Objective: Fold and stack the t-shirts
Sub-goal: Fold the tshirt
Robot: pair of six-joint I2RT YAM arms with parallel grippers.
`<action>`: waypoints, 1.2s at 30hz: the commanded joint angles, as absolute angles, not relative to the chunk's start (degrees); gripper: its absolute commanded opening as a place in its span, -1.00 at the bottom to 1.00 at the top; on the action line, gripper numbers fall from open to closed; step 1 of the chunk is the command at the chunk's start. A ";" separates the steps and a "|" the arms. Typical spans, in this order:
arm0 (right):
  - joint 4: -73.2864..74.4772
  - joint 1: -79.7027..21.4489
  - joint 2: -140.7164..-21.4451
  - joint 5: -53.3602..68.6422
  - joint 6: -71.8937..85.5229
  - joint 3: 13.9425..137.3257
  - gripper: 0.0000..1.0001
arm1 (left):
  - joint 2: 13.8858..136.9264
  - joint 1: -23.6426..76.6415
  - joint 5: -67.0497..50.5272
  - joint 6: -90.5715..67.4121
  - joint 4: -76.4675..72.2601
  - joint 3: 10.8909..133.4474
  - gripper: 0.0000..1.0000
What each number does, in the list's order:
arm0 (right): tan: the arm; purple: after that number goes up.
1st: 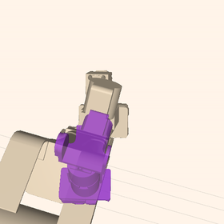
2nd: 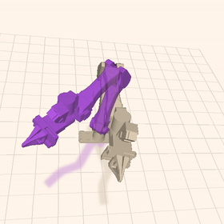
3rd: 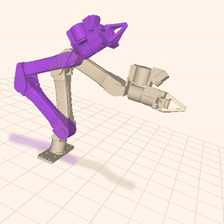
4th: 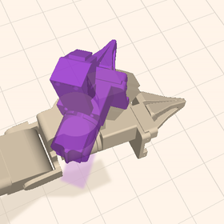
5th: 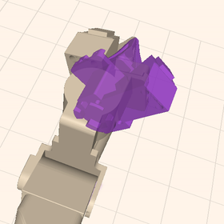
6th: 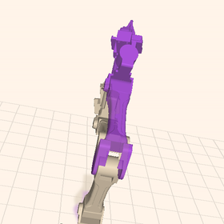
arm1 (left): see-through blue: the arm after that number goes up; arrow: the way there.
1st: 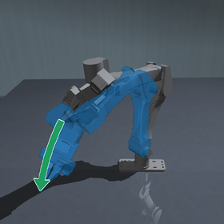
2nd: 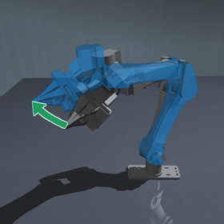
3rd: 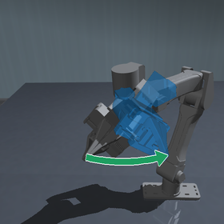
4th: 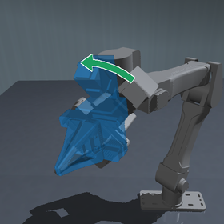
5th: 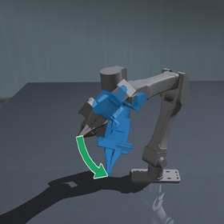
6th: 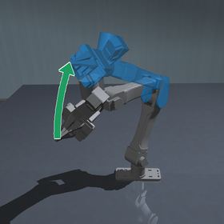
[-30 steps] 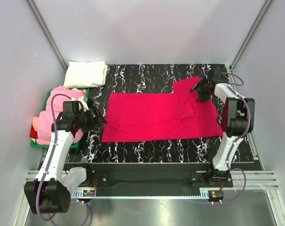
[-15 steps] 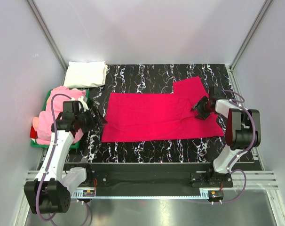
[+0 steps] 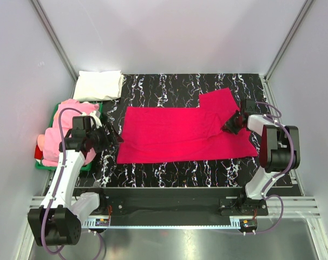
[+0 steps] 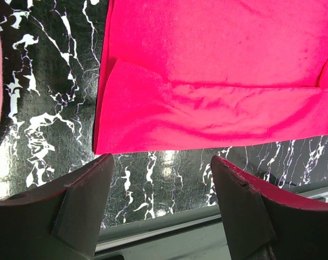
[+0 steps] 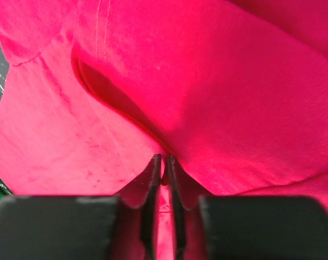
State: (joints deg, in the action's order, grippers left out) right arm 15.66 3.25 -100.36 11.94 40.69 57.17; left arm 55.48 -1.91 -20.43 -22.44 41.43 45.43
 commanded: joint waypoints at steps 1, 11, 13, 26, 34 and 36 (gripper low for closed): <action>14.15 1.85 -97.30 13.27 40.60 56.95 -0.73 | 54.84 -2.20 -21.53 -21.88 39.02 45.18 0.54; 12.13 -3.07 -97.38 14.85 43.76 57.74 -1.00 | 54.76 -2.11 -21.62 -21.88 38.94 45.18 0.54; 12.22 -3.60 -99.22 15.55 44.47 60.81 -1.00 | 54.76 -2.20 -21.71 -21.88 38.93 45.26 0.54; 17.12 -5.63 -115.85 24.79 41.59 86.39 0.24 | 55.72 -2.20 -20.39 -21.97 39.46 45.26 0.54; 27.33 3.41 -97.15 12.76 34.98 72.71 0.55 | 57.74 -2.02 -16.62 -25.12 41.31 45.70 0.57; 28.91 9.30 -89.24 10.47 34.11 64.80 0.58 | 57.57 -1.93 -16.96 -27.06 40.61 44.65 0.59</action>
State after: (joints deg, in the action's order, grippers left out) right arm 23.18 1.89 -100.33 16.91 37.06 71.33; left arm 57.76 -1.89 -18.50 -24.21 41.28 45.30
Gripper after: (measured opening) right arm 0.781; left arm 0.788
